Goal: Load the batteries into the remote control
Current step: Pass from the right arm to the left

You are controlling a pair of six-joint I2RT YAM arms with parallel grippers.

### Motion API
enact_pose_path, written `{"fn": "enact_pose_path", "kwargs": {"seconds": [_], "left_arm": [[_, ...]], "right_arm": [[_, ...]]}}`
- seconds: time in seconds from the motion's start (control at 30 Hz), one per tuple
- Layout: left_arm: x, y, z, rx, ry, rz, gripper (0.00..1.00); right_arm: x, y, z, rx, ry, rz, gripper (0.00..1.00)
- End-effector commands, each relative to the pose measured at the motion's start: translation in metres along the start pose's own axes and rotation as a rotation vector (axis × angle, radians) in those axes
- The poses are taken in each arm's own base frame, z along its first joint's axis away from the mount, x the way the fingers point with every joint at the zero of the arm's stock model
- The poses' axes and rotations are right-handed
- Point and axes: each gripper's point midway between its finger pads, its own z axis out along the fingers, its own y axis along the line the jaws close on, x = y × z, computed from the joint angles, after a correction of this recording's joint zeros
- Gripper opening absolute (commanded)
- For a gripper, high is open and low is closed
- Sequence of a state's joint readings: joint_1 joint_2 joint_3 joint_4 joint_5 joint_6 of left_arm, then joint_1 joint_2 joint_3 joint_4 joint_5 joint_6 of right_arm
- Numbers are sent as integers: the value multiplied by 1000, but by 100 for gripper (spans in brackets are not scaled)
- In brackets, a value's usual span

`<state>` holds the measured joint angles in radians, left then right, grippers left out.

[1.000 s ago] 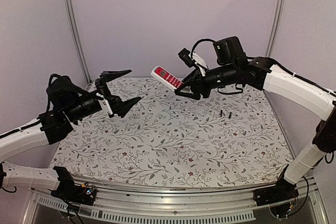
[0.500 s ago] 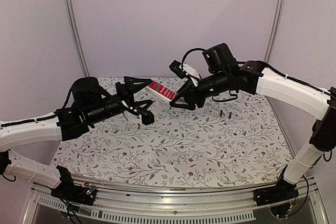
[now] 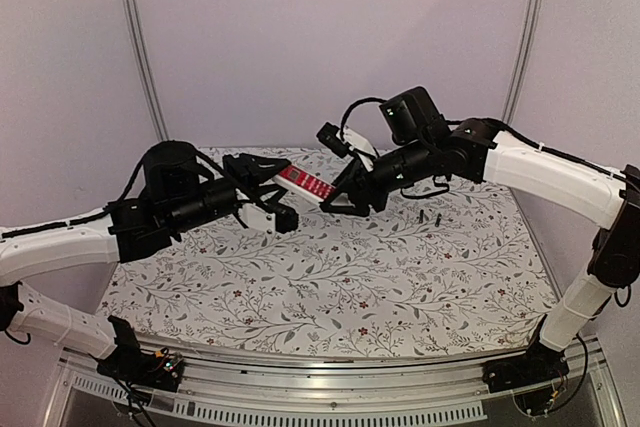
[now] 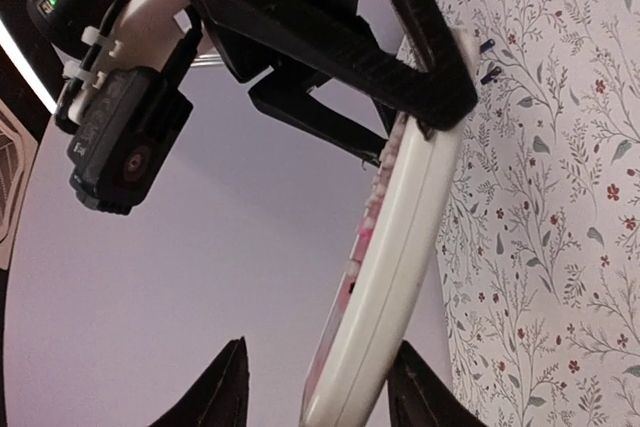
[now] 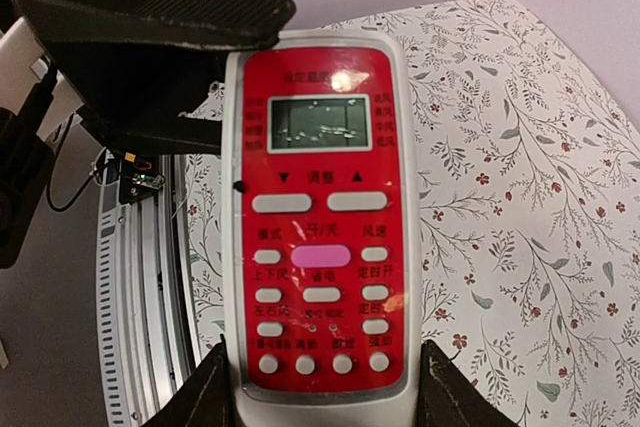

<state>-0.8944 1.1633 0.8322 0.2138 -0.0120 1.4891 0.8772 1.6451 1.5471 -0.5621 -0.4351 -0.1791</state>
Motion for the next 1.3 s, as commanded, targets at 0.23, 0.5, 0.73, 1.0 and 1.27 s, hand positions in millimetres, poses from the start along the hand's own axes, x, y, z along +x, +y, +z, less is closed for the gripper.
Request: {"fn": "enact_pose_path", "kwargs": {"seconds": [0.23, 0.5, 0.73, 1.0, 1.27], "left_arm": [[-1, -3, 3, 30, 8, -8, 26], [2, 7, 0, -10, 35, -145, 0], [-2, 19, -12, -15, 4, -704, 0], [-37, -1, -22, 202, -141, -1107, 0], [-63, -12, -28, 439, -215, -1275, 0]], "right_arm": [[-1, 18, 4, -67, 0, -22, 18], [-8, 20, 0, -68, -28, -37, 49], [-41, 22, -48, 46, -199, -146, 93], [-46, 27, -91, 163, -315, -299, 99], [-47, 39, -73, 45, -264, -336, 74]]}}
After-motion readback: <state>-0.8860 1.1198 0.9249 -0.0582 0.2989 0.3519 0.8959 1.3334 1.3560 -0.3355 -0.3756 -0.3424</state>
